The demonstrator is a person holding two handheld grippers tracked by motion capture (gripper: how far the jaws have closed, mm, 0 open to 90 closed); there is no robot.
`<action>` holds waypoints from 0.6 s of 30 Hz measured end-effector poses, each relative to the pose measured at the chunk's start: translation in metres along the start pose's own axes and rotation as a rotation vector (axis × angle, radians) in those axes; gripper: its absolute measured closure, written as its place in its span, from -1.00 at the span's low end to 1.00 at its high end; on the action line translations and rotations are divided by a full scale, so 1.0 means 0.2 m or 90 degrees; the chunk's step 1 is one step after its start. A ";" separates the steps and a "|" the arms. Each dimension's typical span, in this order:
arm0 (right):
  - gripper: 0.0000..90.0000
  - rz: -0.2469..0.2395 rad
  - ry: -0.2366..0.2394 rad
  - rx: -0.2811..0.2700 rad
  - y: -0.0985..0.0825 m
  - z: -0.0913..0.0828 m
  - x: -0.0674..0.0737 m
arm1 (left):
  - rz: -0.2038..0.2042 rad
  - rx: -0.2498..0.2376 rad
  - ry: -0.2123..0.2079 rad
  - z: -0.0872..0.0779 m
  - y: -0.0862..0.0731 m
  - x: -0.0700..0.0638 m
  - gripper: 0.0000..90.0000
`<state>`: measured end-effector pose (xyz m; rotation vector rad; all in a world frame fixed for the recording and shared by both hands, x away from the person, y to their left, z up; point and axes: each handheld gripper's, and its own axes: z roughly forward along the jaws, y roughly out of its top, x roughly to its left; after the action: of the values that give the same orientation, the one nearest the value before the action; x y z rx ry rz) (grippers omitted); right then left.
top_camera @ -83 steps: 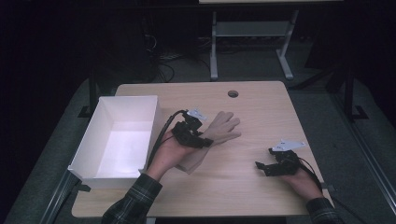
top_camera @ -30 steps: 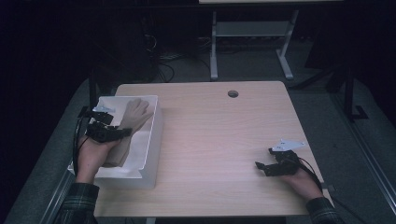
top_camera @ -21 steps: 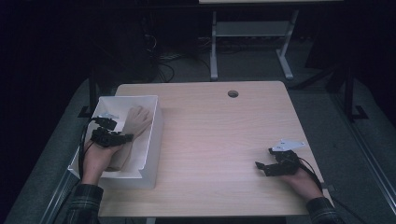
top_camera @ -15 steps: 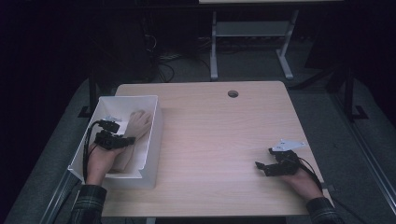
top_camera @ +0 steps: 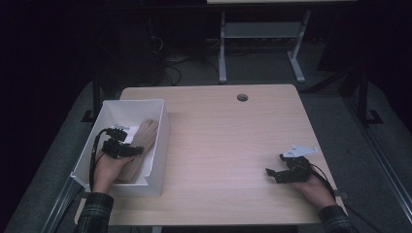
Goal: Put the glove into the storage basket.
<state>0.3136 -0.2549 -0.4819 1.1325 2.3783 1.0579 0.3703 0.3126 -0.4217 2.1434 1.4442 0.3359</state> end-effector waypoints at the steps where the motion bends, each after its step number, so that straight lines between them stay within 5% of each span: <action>1: -0.61 0.000 0.000 0.000 0.00 0.00 0.00 | -0.002 0.005 0.004 0.01 0.00 0.00 -0.24; 5: -0.61 0.000 0.000 0.000 0.00 0.00 0.00 | -0.001 0.001 0.014 0.01 0.00 0.00 -0.52; 18: -0.62 0.001 0.002 0.001 0.00 0.00 0.00 | -0.005 -0.062 -0.017 -0.18 0.11 -0.01 -0.60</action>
<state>0.3136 -0.2547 -0.4819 1.1334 2.3808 1.0591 0.3707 0.3147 -0.3796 2.0570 1.3921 0.3668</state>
